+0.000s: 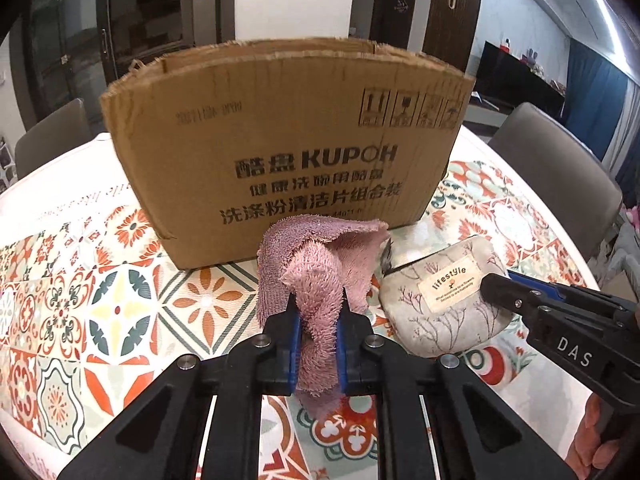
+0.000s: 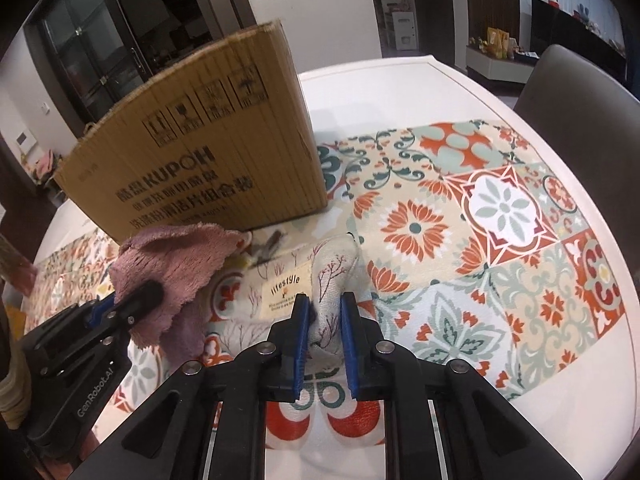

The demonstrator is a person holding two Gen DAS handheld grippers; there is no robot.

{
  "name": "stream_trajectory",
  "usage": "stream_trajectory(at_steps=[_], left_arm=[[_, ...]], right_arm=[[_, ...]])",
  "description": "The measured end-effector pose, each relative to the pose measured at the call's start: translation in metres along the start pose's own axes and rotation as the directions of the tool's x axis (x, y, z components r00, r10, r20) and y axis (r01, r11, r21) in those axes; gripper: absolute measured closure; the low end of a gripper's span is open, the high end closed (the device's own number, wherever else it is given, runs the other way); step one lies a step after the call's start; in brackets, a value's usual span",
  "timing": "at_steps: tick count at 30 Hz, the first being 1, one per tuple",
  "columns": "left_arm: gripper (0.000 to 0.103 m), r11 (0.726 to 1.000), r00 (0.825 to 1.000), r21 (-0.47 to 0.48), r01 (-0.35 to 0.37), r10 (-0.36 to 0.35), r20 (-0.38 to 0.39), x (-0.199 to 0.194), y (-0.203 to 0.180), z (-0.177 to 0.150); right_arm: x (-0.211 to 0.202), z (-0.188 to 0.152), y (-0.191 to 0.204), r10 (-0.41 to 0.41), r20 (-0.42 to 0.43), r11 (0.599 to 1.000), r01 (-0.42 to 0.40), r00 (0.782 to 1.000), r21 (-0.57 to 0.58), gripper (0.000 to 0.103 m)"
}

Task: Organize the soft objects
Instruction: 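Grasp the pink towel with the left tool while the right tool grasps the beige pouch, then lift and carry the pink towel and beige pouch over the box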

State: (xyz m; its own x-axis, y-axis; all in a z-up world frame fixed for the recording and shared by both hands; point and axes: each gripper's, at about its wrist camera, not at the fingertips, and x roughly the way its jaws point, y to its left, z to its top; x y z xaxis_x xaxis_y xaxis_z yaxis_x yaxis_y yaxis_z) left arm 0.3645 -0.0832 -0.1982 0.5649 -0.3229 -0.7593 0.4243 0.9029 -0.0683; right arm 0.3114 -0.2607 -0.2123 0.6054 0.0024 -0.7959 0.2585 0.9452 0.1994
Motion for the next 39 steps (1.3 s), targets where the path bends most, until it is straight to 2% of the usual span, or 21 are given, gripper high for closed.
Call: stream_trajectory(at_steps=[21, 39], left_arm=[[0.088, 0.998, 0.993, -0.055, -0.034, 0.04, 0.11, -0.065, -0.003, 0.009], [0.088, 0.997, 0.965, -0.066, -0.043, 0.059, 0.257, -0.122, -0.004, 0.038]], right_arm=[[-0.053, 0.014, 0.008, 0.041, 0.097, 0.998, -0.036, 0.994, -0.048, 0.087], [-0.11, 0.044, 0.02, 0.083, 0.237, 0.995, -0.066, 0.968, -0.077, 0.087]])
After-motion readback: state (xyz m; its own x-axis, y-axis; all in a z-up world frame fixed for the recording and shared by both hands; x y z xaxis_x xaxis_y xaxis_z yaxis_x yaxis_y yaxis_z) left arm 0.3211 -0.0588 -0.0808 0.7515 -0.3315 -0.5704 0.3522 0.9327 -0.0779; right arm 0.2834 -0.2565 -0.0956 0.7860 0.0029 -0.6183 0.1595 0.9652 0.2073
